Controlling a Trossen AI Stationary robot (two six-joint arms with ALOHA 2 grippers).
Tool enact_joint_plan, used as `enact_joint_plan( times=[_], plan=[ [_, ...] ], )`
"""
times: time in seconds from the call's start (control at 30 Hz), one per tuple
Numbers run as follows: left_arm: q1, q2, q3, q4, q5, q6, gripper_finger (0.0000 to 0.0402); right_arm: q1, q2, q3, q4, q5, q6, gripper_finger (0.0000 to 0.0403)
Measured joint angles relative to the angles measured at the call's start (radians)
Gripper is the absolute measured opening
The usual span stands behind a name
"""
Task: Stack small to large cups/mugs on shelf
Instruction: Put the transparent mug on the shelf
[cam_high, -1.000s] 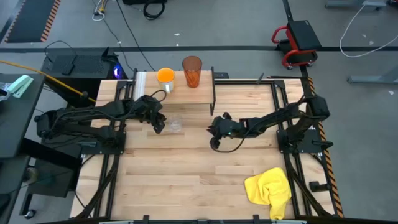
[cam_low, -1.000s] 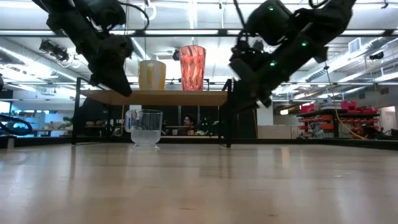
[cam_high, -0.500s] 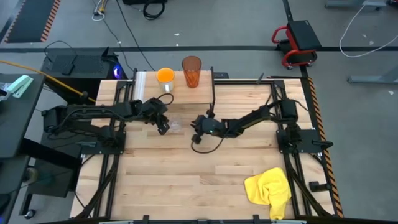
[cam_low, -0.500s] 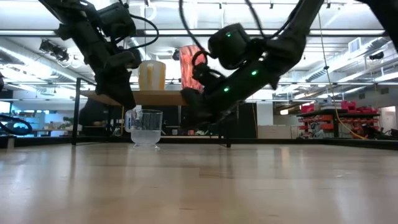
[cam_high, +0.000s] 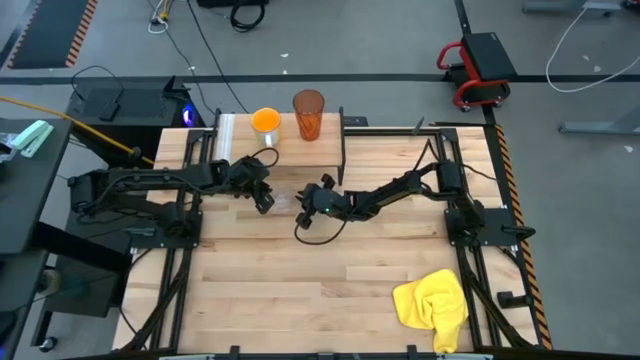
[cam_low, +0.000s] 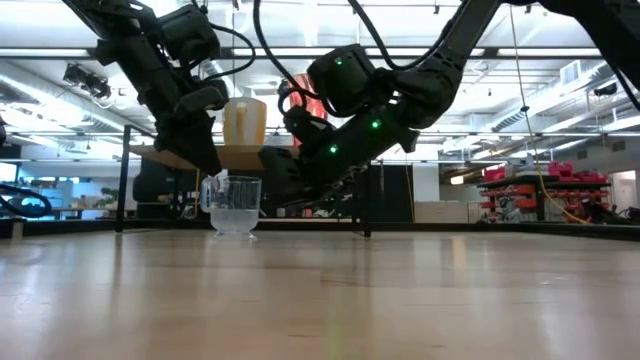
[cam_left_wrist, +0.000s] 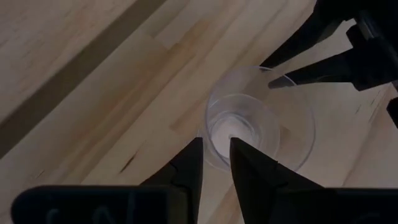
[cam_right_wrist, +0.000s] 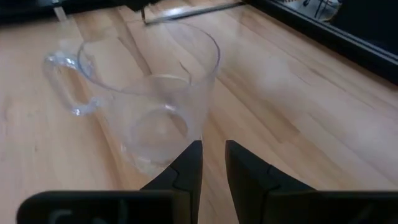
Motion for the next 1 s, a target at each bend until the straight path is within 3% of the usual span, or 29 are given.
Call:
enact_joint_plan(
  times=[1.0],
  plan=[
    [-0.003,0.0,0.0,-0.082,-0.003,-0.028,0.0086,0.01,0.0,0.059,-0.006,-0.04,-0.019,0.0077]
  ],
)
